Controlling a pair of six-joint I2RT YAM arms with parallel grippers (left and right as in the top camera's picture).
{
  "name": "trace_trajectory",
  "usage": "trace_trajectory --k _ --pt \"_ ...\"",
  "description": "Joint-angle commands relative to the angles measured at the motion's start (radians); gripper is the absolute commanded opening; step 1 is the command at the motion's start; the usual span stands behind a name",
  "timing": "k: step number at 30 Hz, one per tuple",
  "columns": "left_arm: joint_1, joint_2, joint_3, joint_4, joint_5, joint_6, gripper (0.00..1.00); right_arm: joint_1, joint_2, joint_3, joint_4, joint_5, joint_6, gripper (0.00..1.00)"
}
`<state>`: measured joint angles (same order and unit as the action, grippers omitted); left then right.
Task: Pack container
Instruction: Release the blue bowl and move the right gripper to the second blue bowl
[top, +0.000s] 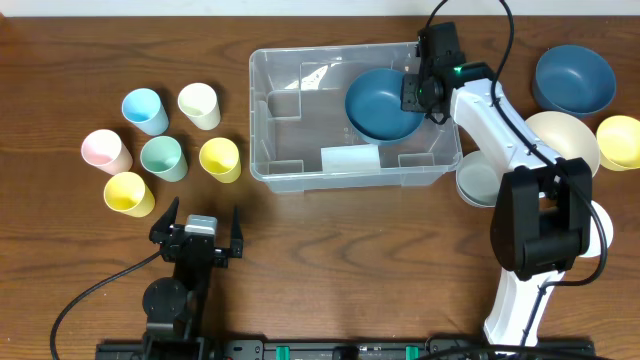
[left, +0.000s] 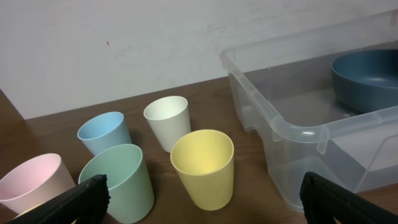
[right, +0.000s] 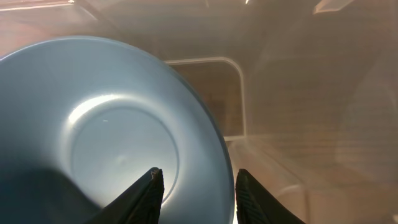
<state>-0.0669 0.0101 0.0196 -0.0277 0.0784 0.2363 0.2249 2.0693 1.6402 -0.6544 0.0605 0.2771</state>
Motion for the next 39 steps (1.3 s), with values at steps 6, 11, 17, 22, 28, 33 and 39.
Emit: trace_trajectory --k 6,11,17,22,28,33,39 --pt "0.005 -0.005 -0.016 -0.036 0.015 0.003 0.98 -0.001 -0.003 0.111 -0.087 -0.045 -0.015 0.4" --pt "0.005 -0.005 -0.016 -0.036 0.015 0.003 0.98 -0.001 -0.003 0.264 -0.224 -0.053 -0.017 0.43" --pt "0.005 -0.005 -0.016 -0.036 0.015 0.003 0.98 -0.046 -0.003 0.464 -0.398 -0.01 0.0 0.49" --pt "0.005 -0.005 -0.016 -0.036 0.015 0.003 0.98 -0.157 -0.003 0.492 -0.439 0.022 -0.001 0.51" --pt "0.005 -0.005 -0.016 -0.036 0.015 0.003 0.98 -0.317 -0.001 0.491 -0.415 0.021 -0.023 0.51" --pt "0.005 -0.005 -0.016 -0.036 0.015 0.003 0.98 -0.406 0.011 0.491 -0.356 0.014 -0.166 0.53" --pt "0.005 -0.005 -0.016 -0.036 0.015 0.003 0.98 -0.467 0.07 0.491 -0.332 0.017 -0.274 0.53"
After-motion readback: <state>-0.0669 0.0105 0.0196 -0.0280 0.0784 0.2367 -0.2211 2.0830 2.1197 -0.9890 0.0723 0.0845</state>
